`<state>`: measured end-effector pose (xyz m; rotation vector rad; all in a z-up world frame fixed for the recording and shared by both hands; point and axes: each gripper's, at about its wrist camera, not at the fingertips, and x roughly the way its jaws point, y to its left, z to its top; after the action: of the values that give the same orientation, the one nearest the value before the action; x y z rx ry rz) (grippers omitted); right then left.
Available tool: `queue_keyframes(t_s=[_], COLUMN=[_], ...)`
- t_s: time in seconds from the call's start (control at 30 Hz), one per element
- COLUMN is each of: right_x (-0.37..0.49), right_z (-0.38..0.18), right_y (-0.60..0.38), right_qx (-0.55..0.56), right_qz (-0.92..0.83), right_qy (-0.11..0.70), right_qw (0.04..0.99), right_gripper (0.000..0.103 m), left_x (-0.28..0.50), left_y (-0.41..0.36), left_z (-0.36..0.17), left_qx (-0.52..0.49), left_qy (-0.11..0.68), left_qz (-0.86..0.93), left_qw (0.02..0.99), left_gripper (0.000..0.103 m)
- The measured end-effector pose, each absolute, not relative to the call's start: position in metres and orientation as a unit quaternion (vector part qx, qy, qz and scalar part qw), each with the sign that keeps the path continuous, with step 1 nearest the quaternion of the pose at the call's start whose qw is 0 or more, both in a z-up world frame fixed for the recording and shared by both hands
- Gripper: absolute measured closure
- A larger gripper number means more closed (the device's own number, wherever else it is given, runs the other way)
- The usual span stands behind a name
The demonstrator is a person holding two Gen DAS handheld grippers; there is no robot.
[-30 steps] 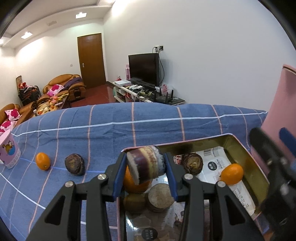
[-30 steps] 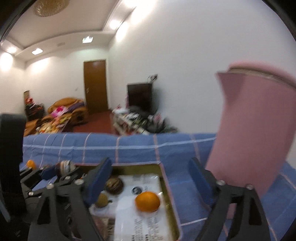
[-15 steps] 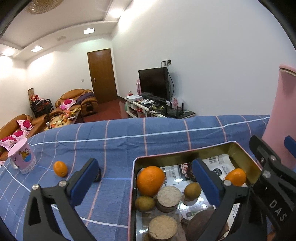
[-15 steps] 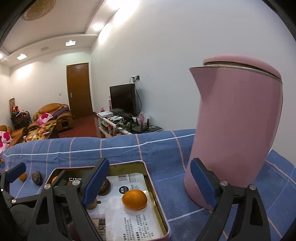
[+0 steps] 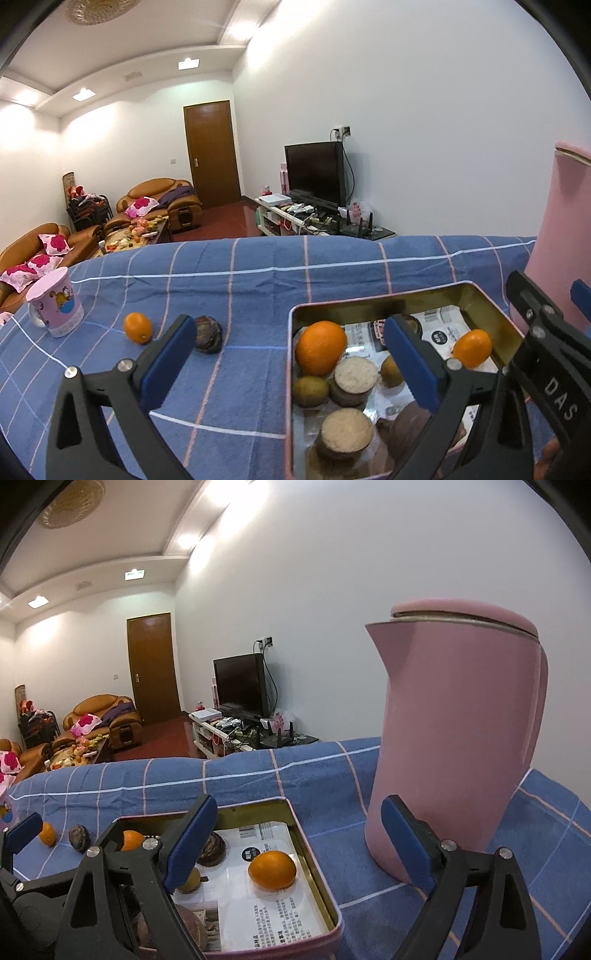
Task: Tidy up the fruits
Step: 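Withdraw both open tools from the tin toward the remaining fruits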
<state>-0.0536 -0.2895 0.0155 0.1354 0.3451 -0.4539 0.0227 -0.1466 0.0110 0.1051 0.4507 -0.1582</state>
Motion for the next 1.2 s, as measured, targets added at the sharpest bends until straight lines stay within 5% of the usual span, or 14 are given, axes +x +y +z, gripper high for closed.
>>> queue_keyframes(t_s=[1.2], right_x=[-0.013], right_z=[0.009], right_y=[-0.157], right_qx=[0.064], right_qz=[-0.147], right_qy=[0.187], right_qw=[0.969], right_gripper=[0.011], left_x=[0.054], left_y=[0.016], left_z=[0.004], left_qx=[0.018], left_qy=[0.237], left_qz=[0.028], left_qw=[0.971], left_gripper=[0.0])
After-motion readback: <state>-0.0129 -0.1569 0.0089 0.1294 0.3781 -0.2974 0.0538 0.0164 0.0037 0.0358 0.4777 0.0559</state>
